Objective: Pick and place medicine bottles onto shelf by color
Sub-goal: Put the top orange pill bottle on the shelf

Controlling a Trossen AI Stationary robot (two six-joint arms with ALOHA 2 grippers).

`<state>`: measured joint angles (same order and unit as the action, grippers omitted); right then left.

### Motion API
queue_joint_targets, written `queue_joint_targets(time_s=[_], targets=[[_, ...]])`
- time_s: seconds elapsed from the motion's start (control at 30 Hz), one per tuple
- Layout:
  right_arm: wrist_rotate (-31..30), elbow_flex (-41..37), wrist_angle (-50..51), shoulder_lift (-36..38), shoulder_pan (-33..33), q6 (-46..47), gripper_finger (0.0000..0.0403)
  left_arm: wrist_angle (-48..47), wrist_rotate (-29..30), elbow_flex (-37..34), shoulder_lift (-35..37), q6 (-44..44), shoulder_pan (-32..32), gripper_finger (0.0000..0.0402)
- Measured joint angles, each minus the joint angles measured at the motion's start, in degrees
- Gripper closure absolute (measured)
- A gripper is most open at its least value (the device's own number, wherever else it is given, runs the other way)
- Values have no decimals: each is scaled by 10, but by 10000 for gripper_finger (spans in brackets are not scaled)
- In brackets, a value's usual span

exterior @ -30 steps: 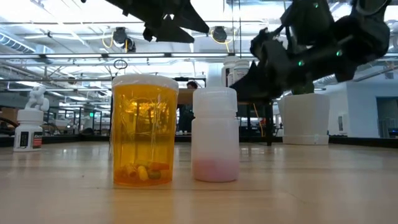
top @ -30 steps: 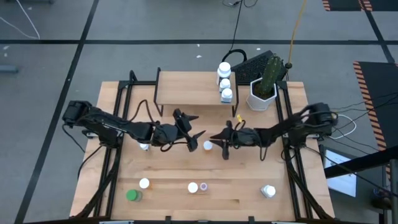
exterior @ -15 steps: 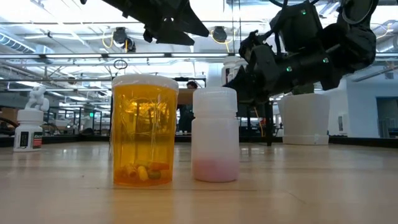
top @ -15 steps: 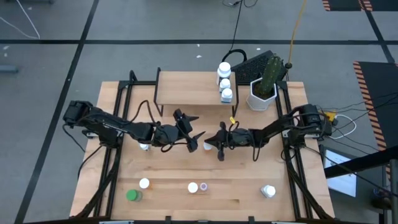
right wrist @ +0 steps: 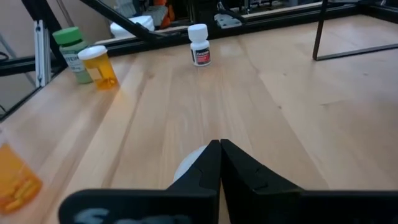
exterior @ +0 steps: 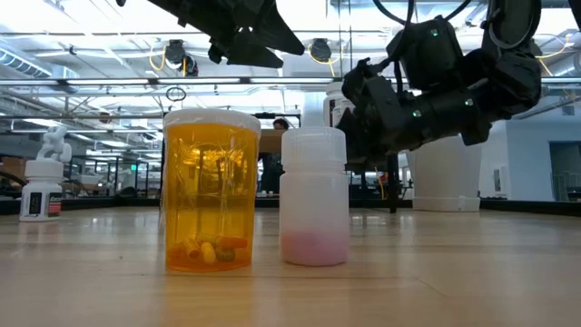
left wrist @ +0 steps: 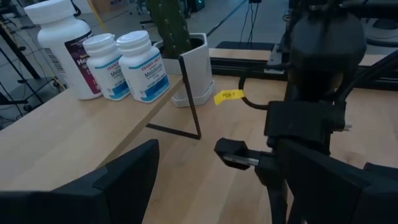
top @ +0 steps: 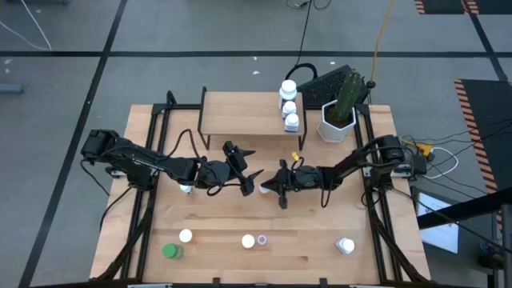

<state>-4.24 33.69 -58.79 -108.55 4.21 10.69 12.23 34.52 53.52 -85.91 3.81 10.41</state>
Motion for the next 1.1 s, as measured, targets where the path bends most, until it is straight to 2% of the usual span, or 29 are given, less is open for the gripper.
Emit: queue_joint_targets(time_s=[0.4, 0.63, 0.9, 1.1], targets=[[10, 0, 73, -2, -2, 13, 402, -7, -1, 0, 0, -2, 0, 71], [9, 1, 87, -2, -1, 16, 403, -56, -50, 1, -2, 18, 0, 71], [9, 1, 96, -2, -1, 17, 403, -76, -62, 1, -93, 60, -7, 71], [-2, 1, 108, -2, -1, 14, 403, -81, -75, 1, -104, 83, -18, 71]])
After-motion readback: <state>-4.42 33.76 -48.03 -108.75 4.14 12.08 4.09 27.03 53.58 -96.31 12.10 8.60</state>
